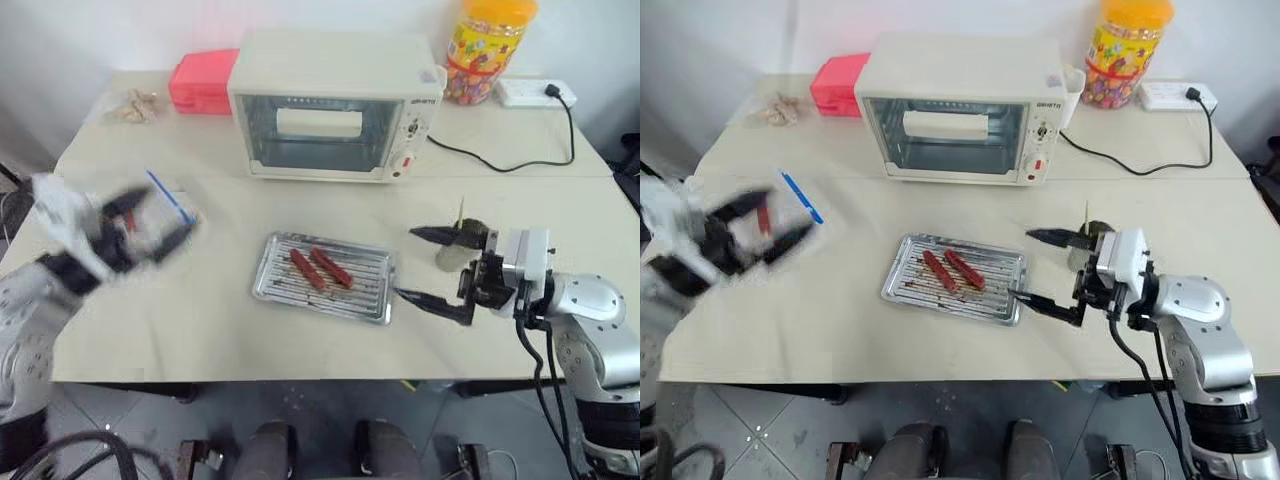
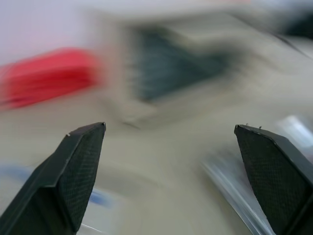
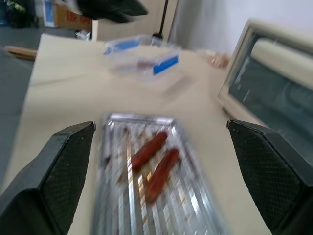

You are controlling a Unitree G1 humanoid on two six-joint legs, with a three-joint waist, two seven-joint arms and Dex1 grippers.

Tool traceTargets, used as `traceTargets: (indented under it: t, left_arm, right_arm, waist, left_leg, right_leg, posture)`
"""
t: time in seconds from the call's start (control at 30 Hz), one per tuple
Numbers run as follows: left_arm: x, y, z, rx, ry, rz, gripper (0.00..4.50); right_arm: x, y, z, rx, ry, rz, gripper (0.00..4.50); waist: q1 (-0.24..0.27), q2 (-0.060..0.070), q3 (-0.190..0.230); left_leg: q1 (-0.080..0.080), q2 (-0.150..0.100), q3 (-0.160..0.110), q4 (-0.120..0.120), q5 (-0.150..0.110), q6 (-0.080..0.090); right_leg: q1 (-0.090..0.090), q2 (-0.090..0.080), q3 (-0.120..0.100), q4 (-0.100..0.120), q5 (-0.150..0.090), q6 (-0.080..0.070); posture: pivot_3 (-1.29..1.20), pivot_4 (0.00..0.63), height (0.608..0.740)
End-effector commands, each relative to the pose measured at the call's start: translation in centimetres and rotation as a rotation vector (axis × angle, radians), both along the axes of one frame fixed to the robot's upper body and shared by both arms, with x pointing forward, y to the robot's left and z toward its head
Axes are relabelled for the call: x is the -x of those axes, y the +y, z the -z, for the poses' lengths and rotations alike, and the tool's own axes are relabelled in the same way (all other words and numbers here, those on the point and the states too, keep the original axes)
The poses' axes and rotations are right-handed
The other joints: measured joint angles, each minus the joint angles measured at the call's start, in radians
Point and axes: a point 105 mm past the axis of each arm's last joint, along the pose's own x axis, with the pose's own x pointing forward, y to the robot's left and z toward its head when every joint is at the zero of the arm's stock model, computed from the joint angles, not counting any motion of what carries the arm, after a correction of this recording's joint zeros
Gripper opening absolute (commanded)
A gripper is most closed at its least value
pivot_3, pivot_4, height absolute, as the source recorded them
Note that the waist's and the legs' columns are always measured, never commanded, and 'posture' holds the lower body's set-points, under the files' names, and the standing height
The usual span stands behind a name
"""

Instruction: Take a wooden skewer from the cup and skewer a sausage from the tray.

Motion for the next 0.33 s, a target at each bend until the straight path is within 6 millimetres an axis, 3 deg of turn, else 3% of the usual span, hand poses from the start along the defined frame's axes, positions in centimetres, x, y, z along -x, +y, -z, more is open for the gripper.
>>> traceTargets:
  t: [0.03,0.17,0.33]
  left_arm:
    - [2.3,0.6,2.6,-0.177,0.029,0.178,4.47]
    - [2.4,1.2,4.9,-0.21,0.054,0.144,4.47]
    - [2.1,0.2,5.8,-0.135,0.036,0.094,4.47]
  right_arm:
    - [0.9,-0.9,0.7,0.031,-0.009,-0.001,4.5]
    - [1.2,-1.7,3.1,0.066,0.015,0.036,4.5]
    - [1.6,-1.9,5.0,0.055,0.033,0.068,4.5]
  waist:
    - [0.0,0.001,0.001]
    - [0.009,0.001,0.001]
    - [0.011,0.001,0.001]
  left_leg:
    - [0.0,0.0,0.001,-0.001,0.0,0.0]
    - [0.0,0.001,-0.001,0.0,0.001,0.001]
    - [0.0,0.001,-0.001,-0.001,0.0,0.001]
  right_leg:
    - [0.0,0.0,0.0,-0.001,0.0,0.0]
    - [0.0,-0.003,0.0,-0.003,0.0,0.0]
    - [0.0,-0.004,0.0,0.001,0.0,0.001]
  posture:
    - [0.0,0.15,0.74]
    - [0.0,0.15,0.74]
    - [0.0,0.15,0.74]
